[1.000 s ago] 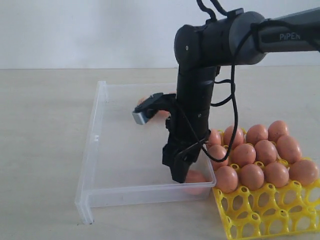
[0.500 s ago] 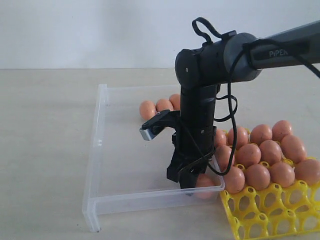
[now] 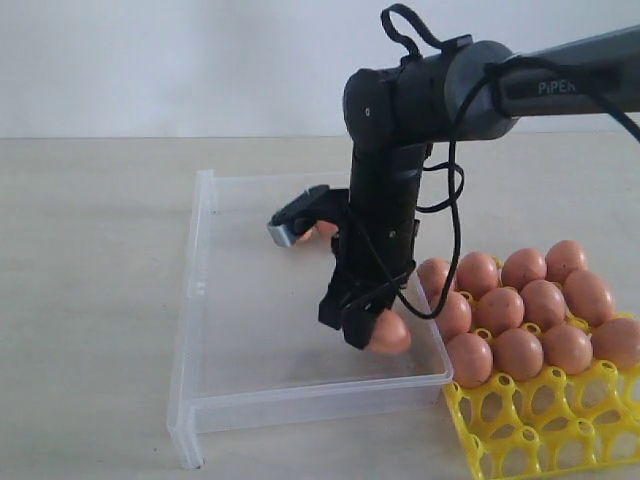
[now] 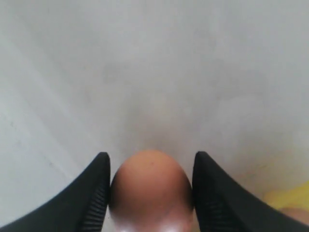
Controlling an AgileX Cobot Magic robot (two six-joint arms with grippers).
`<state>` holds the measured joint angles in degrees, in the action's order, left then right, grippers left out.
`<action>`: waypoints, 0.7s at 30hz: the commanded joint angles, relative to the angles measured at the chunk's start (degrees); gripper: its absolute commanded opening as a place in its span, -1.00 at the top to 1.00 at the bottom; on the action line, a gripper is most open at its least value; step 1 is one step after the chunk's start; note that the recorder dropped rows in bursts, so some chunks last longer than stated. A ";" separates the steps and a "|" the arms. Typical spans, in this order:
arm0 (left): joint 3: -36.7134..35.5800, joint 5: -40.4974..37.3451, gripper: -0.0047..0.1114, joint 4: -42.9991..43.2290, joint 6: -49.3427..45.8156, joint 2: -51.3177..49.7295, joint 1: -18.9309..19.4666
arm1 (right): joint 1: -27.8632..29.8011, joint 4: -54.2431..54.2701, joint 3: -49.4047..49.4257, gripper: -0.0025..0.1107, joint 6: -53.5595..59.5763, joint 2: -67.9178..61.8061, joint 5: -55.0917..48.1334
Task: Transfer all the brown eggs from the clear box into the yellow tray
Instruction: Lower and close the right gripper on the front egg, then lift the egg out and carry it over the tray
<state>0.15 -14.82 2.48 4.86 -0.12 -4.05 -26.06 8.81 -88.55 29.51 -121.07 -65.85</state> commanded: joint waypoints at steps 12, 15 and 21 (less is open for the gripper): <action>-0.15 0.20 0.85 -0.14 -0.13 0.12 0.19 | 0.21 33.03 16.44 0.96 3.30 19.25 47.17; -0.15 0.20 0.85 -0.14 -0.13 0.12 0.19 | 0.21 44.66 30.37 0.96 10.64 28.27 63.07; -0.15 0.20 0.85 -0.14 -0.13 0.12 0.19 | 2.64 44.99 51.74 0.96 8.05 45.08 80.54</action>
<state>0.15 -14.82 2.48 4.86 -0.12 -4.05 -25.38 52.98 -43.92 39.23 -82.58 7.13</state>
